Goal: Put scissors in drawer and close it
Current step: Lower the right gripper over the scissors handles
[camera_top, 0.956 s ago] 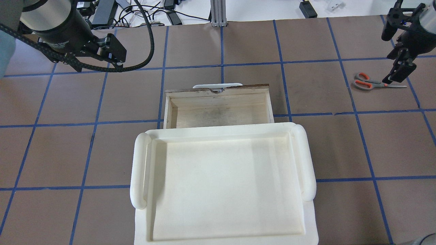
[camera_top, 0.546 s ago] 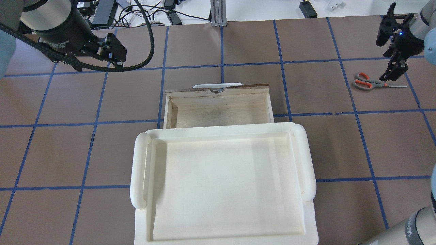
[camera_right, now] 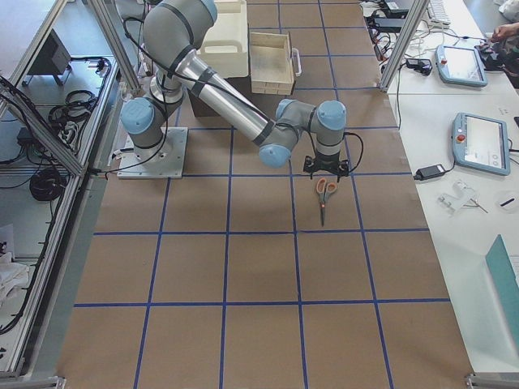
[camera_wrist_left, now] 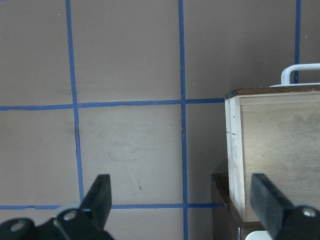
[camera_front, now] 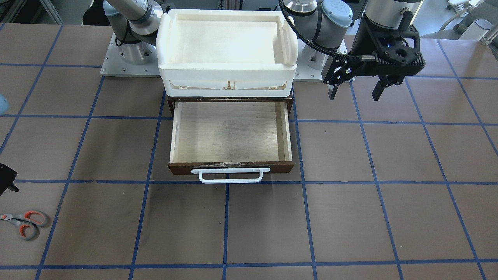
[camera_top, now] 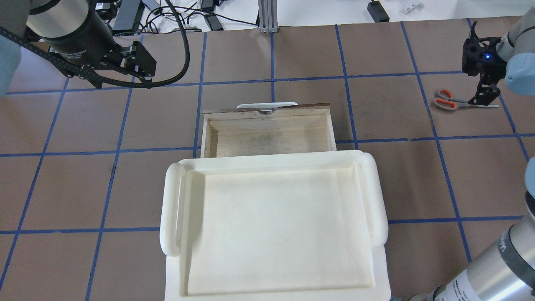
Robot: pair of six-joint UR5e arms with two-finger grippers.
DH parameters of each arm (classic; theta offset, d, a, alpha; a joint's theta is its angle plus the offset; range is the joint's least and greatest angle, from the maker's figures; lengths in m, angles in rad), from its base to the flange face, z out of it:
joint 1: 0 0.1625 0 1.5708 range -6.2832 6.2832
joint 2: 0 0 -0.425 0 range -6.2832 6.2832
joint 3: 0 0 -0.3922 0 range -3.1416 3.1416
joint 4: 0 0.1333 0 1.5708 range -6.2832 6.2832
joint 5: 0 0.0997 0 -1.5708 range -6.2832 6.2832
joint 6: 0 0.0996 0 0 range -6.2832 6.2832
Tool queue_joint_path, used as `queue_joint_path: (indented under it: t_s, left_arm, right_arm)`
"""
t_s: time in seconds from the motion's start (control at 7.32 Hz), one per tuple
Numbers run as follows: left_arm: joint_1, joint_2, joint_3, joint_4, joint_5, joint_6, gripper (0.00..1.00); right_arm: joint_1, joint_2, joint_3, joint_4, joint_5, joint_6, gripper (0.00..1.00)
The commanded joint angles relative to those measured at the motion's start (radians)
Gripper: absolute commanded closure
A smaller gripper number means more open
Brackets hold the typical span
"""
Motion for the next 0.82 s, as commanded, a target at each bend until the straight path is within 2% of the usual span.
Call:
queue_joint_path:
  t_s: [0.0,0.14,0.68]
  left_arm:
    - [-0.001,-0.001,0.000,0.000,0.000,0.000,0.00]
    - [-0.001,-0.001,0.000,0.000,0.000,0.000,0.00]
    - [-0.001,0.001,0.000,0.000,0.003,0.000,0.00]
  right_arm:
    - [-0.045,0.046,-0.004,-0.006,0.053,-0.058,0.01]
    - [-0.048,0.075,-0.029,-0.006,0.068,-0.075,0.05]
    - [-0.048,0.148,-0.079,-0.004,0.071,-0.105,0.05]
